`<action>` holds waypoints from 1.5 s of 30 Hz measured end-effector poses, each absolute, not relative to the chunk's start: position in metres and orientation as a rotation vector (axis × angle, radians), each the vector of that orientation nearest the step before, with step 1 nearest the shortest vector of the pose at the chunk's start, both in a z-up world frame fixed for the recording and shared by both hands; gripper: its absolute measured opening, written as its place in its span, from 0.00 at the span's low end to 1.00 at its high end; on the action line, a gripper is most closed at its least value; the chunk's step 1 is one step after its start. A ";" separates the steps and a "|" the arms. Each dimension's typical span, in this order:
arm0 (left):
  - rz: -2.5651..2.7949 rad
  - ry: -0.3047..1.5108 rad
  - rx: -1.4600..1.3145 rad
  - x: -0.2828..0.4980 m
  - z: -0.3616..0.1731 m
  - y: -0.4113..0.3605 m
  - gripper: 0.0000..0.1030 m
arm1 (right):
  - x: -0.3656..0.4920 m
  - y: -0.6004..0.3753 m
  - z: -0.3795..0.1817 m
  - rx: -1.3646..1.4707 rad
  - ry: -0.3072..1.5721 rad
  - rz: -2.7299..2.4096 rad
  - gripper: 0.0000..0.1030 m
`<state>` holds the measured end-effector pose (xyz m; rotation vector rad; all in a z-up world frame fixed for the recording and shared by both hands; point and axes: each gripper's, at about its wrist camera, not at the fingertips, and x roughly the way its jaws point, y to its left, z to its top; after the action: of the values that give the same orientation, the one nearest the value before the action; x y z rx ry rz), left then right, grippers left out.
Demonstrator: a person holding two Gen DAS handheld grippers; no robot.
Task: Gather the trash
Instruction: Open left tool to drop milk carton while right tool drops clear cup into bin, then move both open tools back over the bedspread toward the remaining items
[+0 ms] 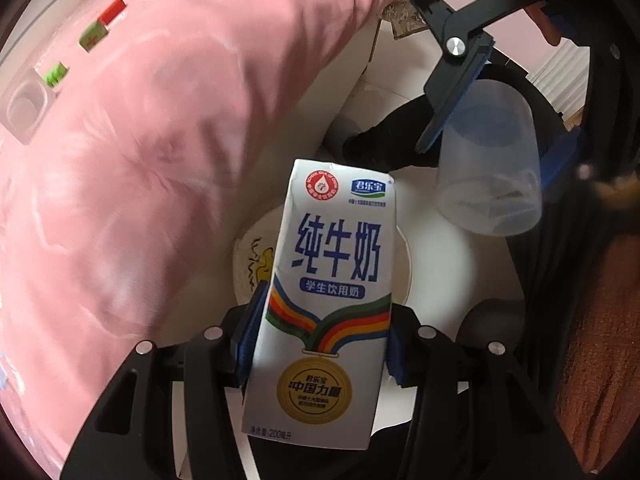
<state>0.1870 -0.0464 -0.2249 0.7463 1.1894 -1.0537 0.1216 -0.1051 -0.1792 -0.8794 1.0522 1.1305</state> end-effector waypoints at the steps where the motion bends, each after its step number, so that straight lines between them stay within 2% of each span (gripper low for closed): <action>1: -1.054 1.194 0.744 0.188 -0.228 -0.046 0.51 | 0.123 -0.104 -0.182 -0.875 1.057 1.134 0.50; 19: -1.056 1.310 0.681 0.202 -0.286 -0.033 0.51 | 0.146 -0.085 -0.232 -0.835 1.121 1.205 0.50; 32: -1.067 1.326 0.651 0.208 -0.287 -0.028 0.52 | 0.160 -0.081 -0.250 -0.815 1.142 1.196 0.52; 33: -1.067 1.325 0.647 0.209 -0.288 -0.027 0.54 | 0.162 -0.081 -0.251 -0.804 1.148 1.196 0.54; 34: -1.056 1.322 0.639 0.211 -0.286 -0.027 0.67 | 0.162 -0.081 -0.251 -0.790 1.149 1.188 0.68; 35: -1.057 1.314 0.633 0.211 -0.285 -0.026 0.85 | 0.164 -0.082 -0.249 -0.780 1.138 1.174 0.81; 36: -1.058 1.307 0.629 0.211 -0.284 -0.025 0.93 | 0.165 -0.082 -0.246 -0.772 1.124 1.163 0.86; 40: -1.068 1.290 0.640 0.207 -0.277 -0.027 0.96 | 0.166 -0.086 -0.241 -0.757 1.101 1.135 0.93; 45: -1.069 1.284 0.657 0.203 -0.271 -0.028 0.96 | 0.165 -0.093 -0.238 -0.768 1.111 1.113 0.93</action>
<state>0.2034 -0.0282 -0.2708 0.6573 1.2844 -1.0692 0.1650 -0.0929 -0.2381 -0.7681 1.1108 1.1132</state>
